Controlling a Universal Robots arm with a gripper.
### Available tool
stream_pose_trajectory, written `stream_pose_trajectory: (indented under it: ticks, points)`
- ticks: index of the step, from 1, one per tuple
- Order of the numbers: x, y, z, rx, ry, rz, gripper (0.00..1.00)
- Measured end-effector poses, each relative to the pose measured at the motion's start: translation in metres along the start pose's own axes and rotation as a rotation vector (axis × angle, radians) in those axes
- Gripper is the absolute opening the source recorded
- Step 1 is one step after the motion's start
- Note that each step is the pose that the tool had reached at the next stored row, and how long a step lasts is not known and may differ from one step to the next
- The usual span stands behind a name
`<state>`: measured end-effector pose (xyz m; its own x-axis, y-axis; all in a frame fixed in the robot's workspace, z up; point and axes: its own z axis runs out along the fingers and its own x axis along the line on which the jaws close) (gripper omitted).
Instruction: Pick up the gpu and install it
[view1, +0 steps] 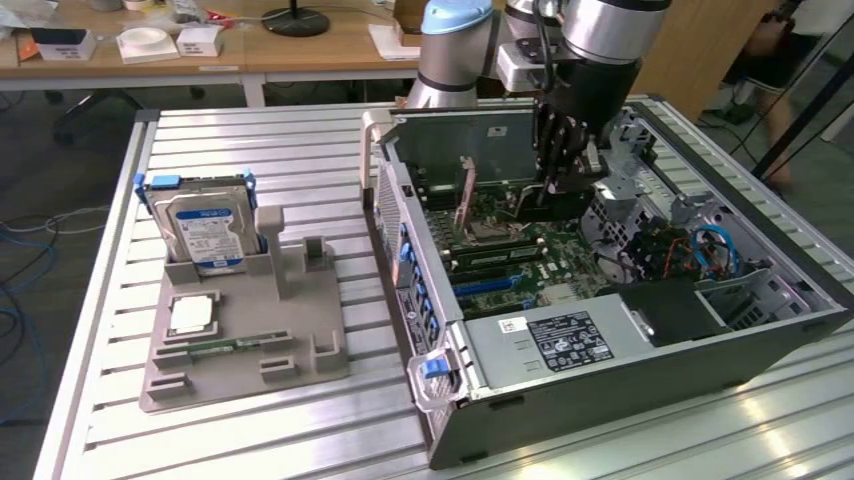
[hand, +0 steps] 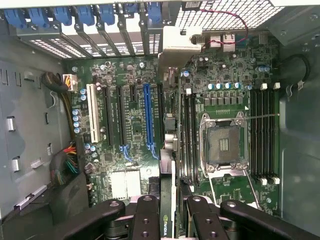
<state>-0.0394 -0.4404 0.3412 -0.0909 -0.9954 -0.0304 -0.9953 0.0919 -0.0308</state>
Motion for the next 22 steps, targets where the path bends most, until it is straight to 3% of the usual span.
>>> stream_pose_trajectory:
  ticks: [14,22]
  points:
    - [0.0,-0.0002,0.0005,0.0,-0.0001,0.0,0.26]
    - [0.0,0.0,0.0125,0.0,-0.0001,-0.001,0.26]
